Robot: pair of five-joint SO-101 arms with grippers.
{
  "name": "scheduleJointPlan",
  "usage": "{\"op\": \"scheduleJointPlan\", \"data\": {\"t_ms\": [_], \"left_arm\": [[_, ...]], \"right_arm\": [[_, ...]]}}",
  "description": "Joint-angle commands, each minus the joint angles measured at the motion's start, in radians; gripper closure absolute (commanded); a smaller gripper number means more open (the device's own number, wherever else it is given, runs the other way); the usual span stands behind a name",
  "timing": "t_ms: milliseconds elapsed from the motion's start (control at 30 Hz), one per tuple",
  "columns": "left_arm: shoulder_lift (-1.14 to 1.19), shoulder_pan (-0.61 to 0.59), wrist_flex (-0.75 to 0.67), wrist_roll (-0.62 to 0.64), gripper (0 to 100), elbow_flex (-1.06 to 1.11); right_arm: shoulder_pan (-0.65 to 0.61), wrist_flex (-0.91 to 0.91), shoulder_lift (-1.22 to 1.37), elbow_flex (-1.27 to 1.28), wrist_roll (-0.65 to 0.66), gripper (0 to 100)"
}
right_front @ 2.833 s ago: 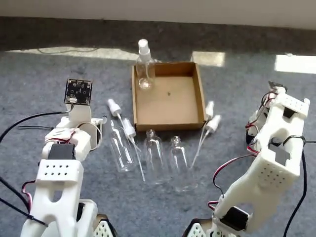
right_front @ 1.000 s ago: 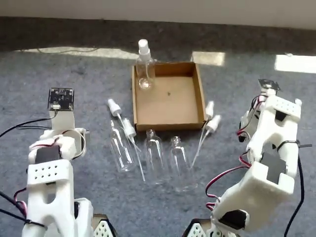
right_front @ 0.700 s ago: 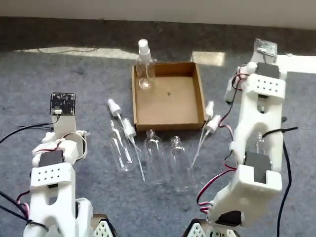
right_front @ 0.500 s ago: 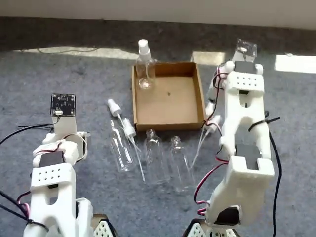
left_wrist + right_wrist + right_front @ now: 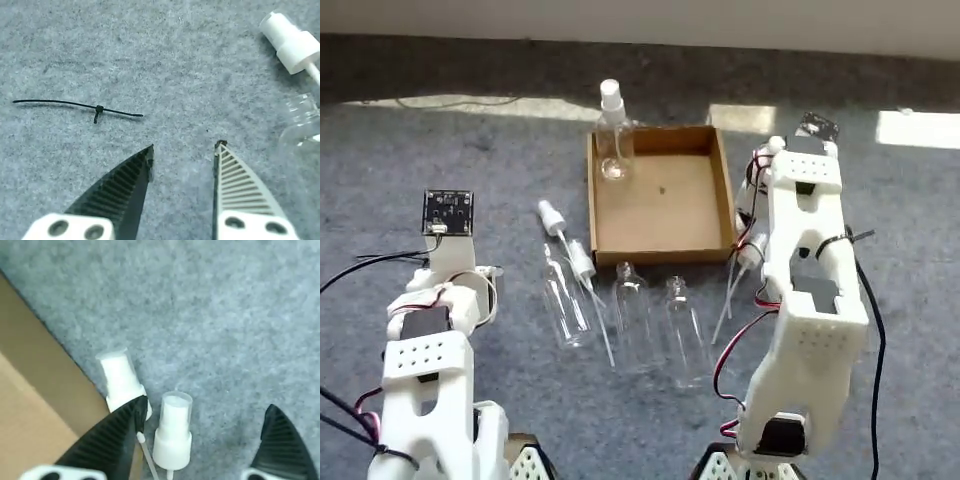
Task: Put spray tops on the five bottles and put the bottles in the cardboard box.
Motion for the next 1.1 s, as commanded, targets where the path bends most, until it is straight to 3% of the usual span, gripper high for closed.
{"op": "scheduleJointPlan", "data": {"t_ms": [0, 233, 600, 800, 1067], "left_arm": [[-0.021, -0.012, -0.018, -0.005, 81, -0.005], [-0.021, -0.012, -0.018, -0.005, 81, -0.005], [-0.021, -0.012, -0.018, -0.005, 81, 0.001], [-0.021, -0.016, -0.018, -0.005, 81, 0.002], [-0.021, -0.082, -0.063, 0.002, 81, 0.004]], "right_arm": [[0.012, -0.007, -0.015, -0.044, -0.014, 68.0], [0.039, 0.021, 0.005, 0.007, -0.006, 68.3], [0.056, 0.012, 0.012, 0.021, -0.005, 80.7], [0.093, 0.021, 0.007, 0.013, 0.101, 99.3], [0.133, 0.216, -0.079, -0.166, 0.161, 99.5]]}}
